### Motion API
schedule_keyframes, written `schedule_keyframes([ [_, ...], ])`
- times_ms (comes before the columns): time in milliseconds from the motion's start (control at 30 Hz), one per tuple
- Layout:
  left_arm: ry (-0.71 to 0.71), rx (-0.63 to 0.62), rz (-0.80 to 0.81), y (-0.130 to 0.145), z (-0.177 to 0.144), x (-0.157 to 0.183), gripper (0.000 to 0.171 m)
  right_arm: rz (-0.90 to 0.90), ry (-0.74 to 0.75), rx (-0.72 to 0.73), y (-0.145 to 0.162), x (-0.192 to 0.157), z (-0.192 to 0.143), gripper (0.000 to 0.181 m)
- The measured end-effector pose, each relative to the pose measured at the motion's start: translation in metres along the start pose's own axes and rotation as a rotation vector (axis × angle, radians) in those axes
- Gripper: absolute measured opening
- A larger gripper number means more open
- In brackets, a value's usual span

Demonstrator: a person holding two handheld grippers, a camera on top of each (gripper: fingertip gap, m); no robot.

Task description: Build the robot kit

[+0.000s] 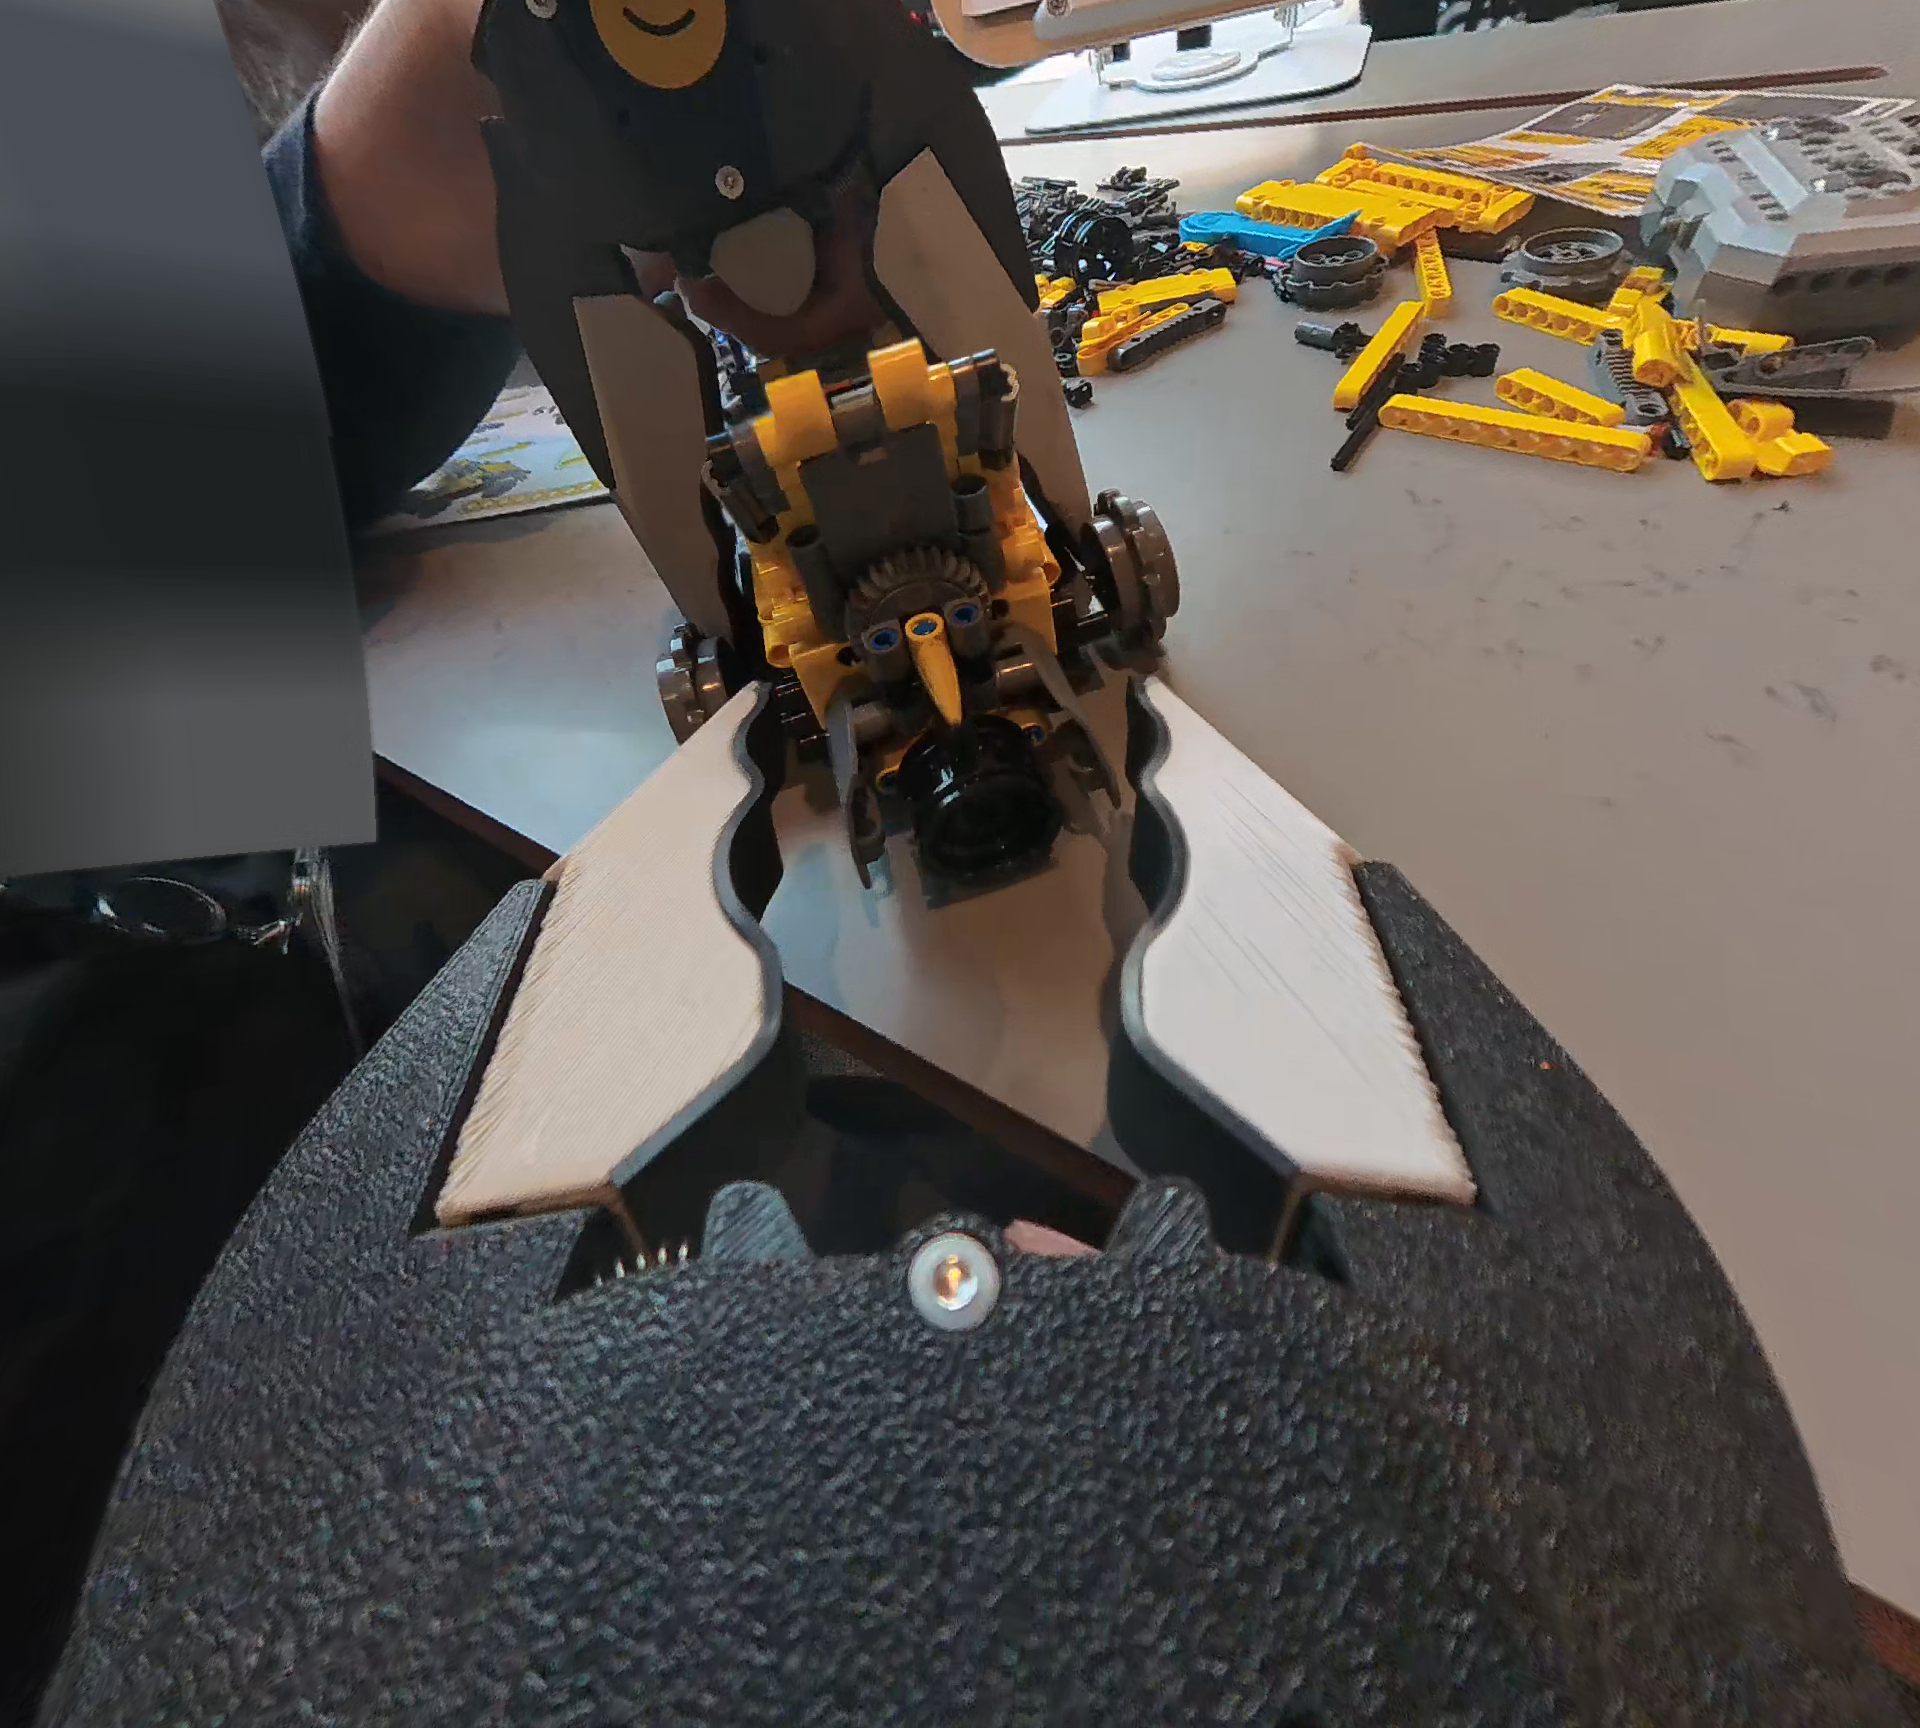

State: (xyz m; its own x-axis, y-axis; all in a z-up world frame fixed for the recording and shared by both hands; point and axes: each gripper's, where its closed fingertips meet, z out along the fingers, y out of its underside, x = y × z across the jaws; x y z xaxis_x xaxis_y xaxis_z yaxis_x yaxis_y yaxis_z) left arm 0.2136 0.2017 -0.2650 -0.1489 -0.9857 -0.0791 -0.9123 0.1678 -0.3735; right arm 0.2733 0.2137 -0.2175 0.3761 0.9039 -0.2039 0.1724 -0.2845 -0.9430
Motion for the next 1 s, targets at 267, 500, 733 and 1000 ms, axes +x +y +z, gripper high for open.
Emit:
schedule_keyframes([
  [267, -0.002, 0.026, -0.005, -0.002, -0.001, -0.003, 0.098, 0.053, 0.001, 0.011, 0.003, 0.003, 0.001, 0.066],
  [500, -0.005, 0.014, 0.018, 0.001, 0.001, -0.009, 0.098, -0.032, -0.009, 0.012, -0.014, -0.003, 0.003, 0.062],
  [733, 0.062, 0.015, 0.201, 0.010, -0.002, 0.006, 0.097, -0.049, -0.116, -0.029, -0.003, -0.023, 0.005, 0.067],
  [1000, 0.078, -0.006, 0.242, 0.013, -0.003, 0.012, 0.097, -0.123, -0.196, -0.106, 0.023, -0.048, 0.016, 0.077],
])
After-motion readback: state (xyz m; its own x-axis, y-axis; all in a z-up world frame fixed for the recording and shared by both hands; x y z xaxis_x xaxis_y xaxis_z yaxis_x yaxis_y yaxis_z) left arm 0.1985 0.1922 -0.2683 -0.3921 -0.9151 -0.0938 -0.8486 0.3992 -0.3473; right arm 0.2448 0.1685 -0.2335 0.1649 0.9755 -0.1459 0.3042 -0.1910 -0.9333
